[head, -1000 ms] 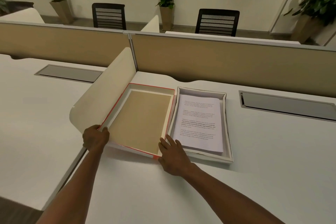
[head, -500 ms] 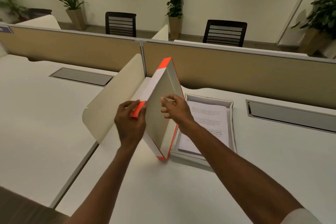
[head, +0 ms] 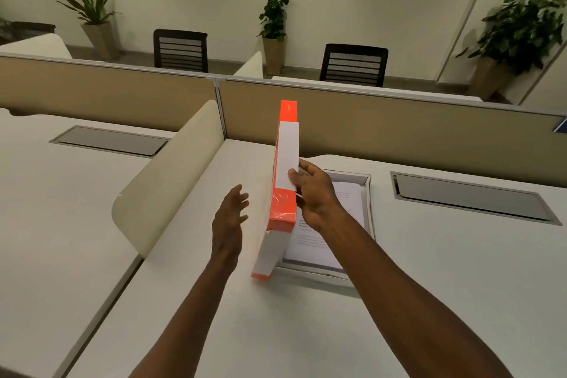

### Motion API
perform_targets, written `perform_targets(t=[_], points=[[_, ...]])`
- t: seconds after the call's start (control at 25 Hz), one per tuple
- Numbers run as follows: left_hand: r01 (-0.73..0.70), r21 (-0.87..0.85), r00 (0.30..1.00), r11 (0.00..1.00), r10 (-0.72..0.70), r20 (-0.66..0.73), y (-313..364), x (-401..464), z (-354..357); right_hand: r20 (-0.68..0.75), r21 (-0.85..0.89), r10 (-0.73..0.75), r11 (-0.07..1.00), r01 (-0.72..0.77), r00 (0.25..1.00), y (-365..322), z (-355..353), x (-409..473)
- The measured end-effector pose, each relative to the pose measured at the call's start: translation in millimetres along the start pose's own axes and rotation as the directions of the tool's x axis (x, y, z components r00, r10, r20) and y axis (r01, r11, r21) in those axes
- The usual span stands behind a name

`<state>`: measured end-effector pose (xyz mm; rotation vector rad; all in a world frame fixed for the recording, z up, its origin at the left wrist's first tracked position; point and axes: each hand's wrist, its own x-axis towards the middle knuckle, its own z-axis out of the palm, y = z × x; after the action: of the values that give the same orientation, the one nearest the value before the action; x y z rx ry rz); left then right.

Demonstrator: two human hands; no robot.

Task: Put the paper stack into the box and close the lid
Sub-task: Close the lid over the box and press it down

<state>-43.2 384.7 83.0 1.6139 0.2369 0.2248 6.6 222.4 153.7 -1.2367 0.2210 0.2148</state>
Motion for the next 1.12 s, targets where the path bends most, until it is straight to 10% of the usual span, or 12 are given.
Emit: perform_targets(t=[0.12,0.2,0.52,1.12], points=[[0.465,0.038,0.871,0.884,-0.465,0.159,-33,19,-7,0.089,0.121,-0.005,0.993,-0.006,0.996,-6,-21,-14],[0.547,0.031,0.798,0.836,-0.533,0.282,-50,22,-8,0.121,0.187,-0.028,0.982,0.005,0.992,-10,-39,-22],[0.186,-0.011,0.939,0.983,-0.174,0.296,-57,24,11,-0.271,-0.269,-0.193,0.956,0.119,0.943,-13,-150,-38],[0.162,0.216,0.910,0.963,-0.230,0.344,-88,18,54,-0.316,-0.418,-0.004,0.898,-0.135,0.949,109,-226,-4]])
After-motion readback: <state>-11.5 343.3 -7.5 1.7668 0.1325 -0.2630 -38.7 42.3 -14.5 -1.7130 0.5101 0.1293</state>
